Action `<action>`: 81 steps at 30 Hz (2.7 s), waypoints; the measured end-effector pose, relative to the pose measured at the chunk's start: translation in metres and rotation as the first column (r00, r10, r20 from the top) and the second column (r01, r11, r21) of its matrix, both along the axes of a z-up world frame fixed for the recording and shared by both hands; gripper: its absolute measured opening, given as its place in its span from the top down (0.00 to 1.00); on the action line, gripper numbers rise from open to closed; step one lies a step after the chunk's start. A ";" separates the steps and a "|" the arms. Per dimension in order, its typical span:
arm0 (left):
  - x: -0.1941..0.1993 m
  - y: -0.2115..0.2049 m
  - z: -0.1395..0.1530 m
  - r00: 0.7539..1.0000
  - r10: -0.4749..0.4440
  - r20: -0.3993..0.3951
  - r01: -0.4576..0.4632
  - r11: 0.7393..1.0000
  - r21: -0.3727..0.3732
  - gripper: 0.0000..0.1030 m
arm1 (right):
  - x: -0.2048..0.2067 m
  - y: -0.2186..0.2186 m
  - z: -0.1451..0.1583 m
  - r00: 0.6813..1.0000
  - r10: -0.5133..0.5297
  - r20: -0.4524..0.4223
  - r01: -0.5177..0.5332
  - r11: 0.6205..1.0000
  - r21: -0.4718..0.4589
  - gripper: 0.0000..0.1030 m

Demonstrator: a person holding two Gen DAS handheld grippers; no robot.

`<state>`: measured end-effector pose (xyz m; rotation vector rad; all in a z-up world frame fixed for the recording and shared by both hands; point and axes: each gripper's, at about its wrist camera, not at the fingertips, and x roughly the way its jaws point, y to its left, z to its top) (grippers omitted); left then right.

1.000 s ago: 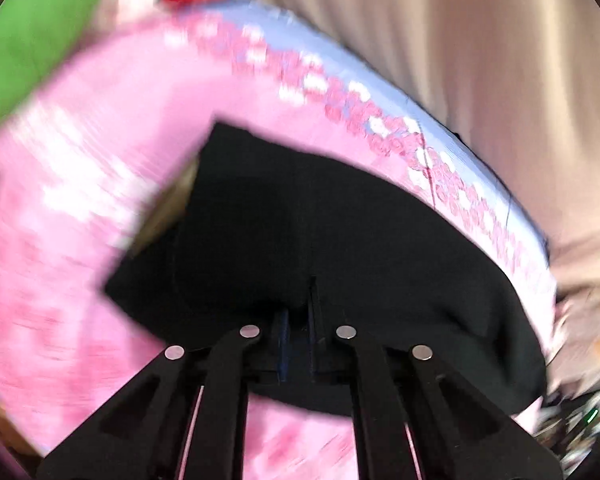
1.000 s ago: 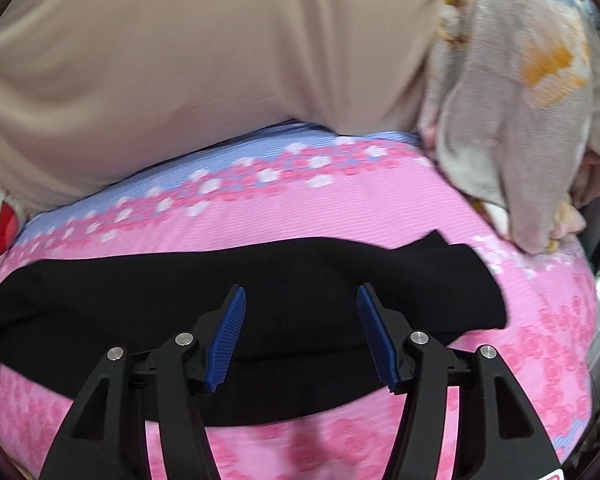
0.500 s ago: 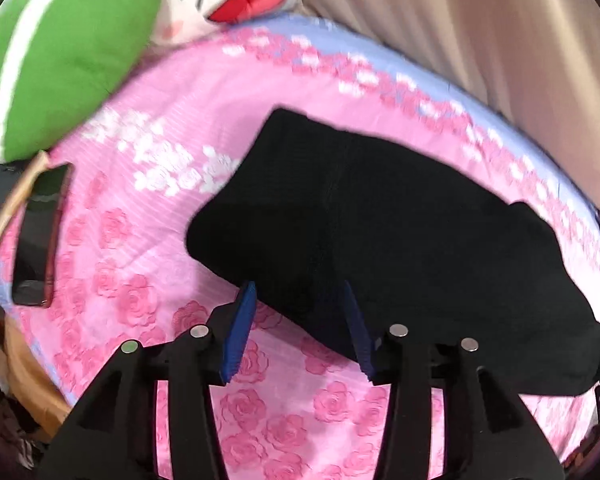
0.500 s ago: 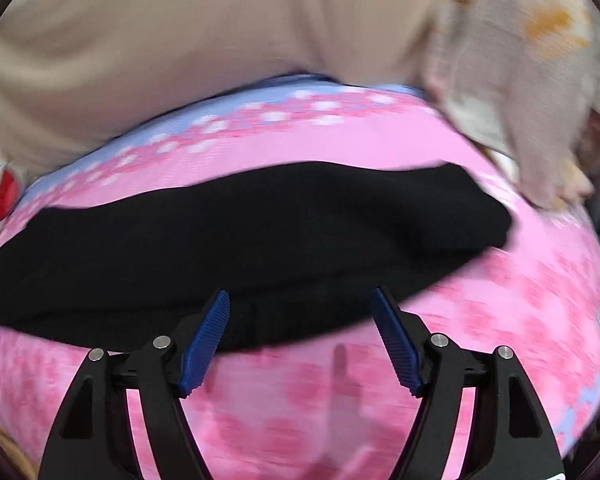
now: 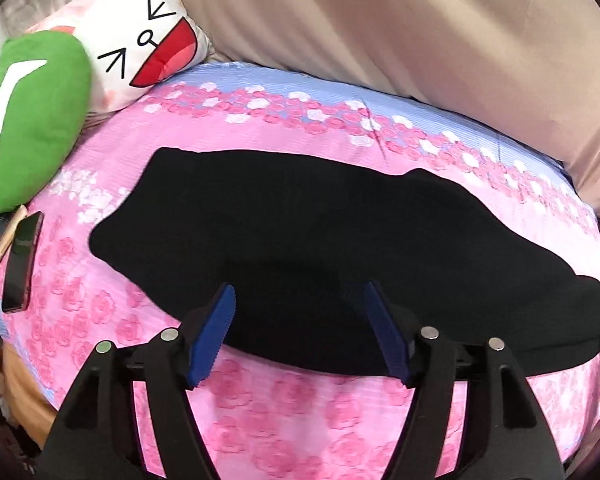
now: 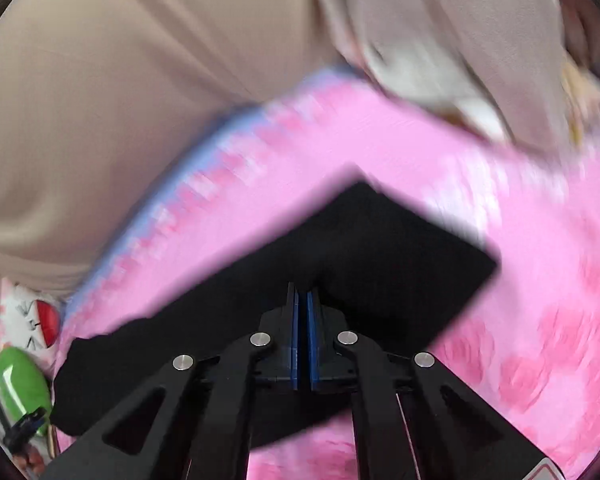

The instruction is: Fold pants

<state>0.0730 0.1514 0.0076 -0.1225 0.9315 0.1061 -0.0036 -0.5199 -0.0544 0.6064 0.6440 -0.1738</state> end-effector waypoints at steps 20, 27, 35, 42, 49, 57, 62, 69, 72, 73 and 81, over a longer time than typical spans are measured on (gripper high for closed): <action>0.007 0.135 -0.044 0.967 0.232 -0.102 -0.248 0.947 -0.202 0.28 | -0.047 0.096 0.022 0.995 -0.080 -0.059 0.055 0.938 -0.343 0.47; 0.013 0.168 -0.077 0.961 0.228 -0.158 -0.276 0.845 -0.458 0.23 | -0.016 0.201 0.019 0.983 0.163 -0.079 -0.178 0.947 -0.268 0.47; 0.035 0.191 -0.073 0.963 0.228 -0.143 -0.269 0.839 -0.473 0.86 | 0.013 0.274 0.015 0.950 0.288 -0.124 -0.311 0.915 -0.258 0.45; 0.039 0.211 -0.045 0.969 0.210 -0.127 -0.238 0.931 -0.277 0.89 | 0.010 0.273 0.021 0.963 0.242 -0.117 -0.266 0.921 -0.283 0.41; 0.022 0.171 -0.044 0.961 0.270 -0.064 -0.274 0.960 -0.056 0.82 | -0.023 0.169 0.004 0.989 0.000 -0.149 -0.049 0.946 -0.322 0.39; -0.027 0.087 0.022 0.940 0.305 0.153 -0.324 0.939 0.119 0.57 | -0.013 0.004 -0.018 0.962 -0.174 -0.209 0.073 0.905 -0.419 0.30; -0.017 0.005 0.029 0.969 0.152 0.192 -0.194 0.956 0.219 0.41 | 0.026 -0.027 -0.042 0.972 -0.019 -0.235 -0.054 0.952 -0.302 0.94; 0.004 -0.060 0.014 0.988 0.029 0.153 -0.065 0.969 0.237 0.41 | 0.029 -0.032 -0.014 0.991 -0.019 -0.133 -0.040 0.901 -0.432 0.98; 0.015 -0.081 -0.004 0.994 -0.004 0.109 -0.023 0.969 0.245 0.41 | 0.048 -0.054 -0.072 0.947 -0.024 -0.320 -0.093 0.935 -0.344 0.97; 0.015 -0.084 -0.008 0.995 -0.007 0.099 -0.017 0.969 0.246 0.41 | 0.037 -0.053 -0.063 0.958 -0.040 -0.284 -0.065 0.935 -0.350 0.85; 0.007 -0.117 -0.028 0.992 -0.101 0.078 0.073 0.950 0.304 0.39 | -0.026 -0.021 -0.005 0.988 -0.003 -0.155 -0.053 0.934 -0.354 0.38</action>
